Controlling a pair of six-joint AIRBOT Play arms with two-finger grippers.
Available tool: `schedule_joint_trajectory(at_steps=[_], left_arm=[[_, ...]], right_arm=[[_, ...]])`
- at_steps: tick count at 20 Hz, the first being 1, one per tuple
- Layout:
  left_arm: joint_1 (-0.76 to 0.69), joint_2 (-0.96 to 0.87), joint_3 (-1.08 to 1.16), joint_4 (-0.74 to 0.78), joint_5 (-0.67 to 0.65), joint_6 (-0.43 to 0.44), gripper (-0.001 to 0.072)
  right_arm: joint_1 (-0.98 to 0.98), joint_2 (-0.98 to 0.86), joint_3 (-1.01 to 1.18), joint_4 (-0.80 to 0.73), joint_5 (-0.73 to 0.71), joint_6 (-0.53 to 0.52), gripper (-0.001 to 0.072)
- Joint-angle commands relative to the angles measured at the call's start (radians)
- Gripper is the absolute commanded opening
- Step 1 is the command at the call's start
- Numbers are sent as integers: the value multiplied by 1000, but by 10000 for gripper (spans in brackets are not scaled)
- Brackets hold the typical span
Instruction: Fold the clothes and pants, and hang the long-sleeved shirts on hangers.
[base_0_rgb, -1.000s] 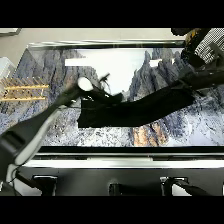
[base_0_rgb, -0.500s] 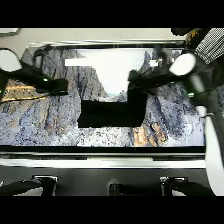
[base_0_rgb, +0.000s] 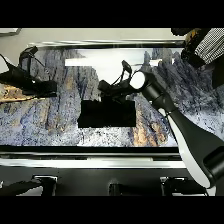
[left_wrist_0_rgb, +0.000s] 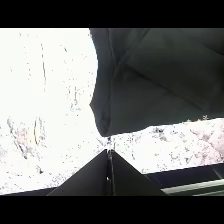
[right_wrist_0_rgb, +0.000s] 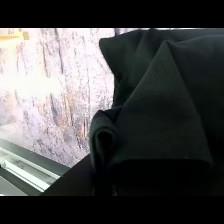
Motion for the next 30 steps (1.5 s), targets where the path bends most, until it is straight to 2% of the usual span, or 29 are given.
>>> schedule_joint_trajectory(at_steps=[1,8,12,13,15,17,21,23,27,29,30], left_arm=[[3,0,-42,5,29,6,15],[3,-1,-73,5,45,10,15],[3,-1,-73,4,56,10,15],[3,-1,-73,2,60,10,15],[3,-1,-73,-7,60,10,15],[3,0,-73,-11,59,9,15],[3,0,-73,-51,59,10,15],[3,0,-73,-56,58,10,15],[3,7,-73,-56,48,10,15],[3,12,-73,-56,48,10,15],[4,14,-73,-56,48,10,15]], right_arm=[[37,-38,0,17,-47,19,26],[43,-100,0,57,-181,19,34],[65,-101,0,146,-194,-46,233],[78,-101,0,163,-193,-47,335],[100,-99,0,222,-188,-84,350],[105,-89,0,255,-185,-108,425],[43,-31,0,253,-172,-166,425],[-47,22,0,248,-100,-192,425],[-330,112,0,128,189,-307,428],[-473,108,-4,68,310,-388,484],[-541,99,-23,71,329,-430,484]])
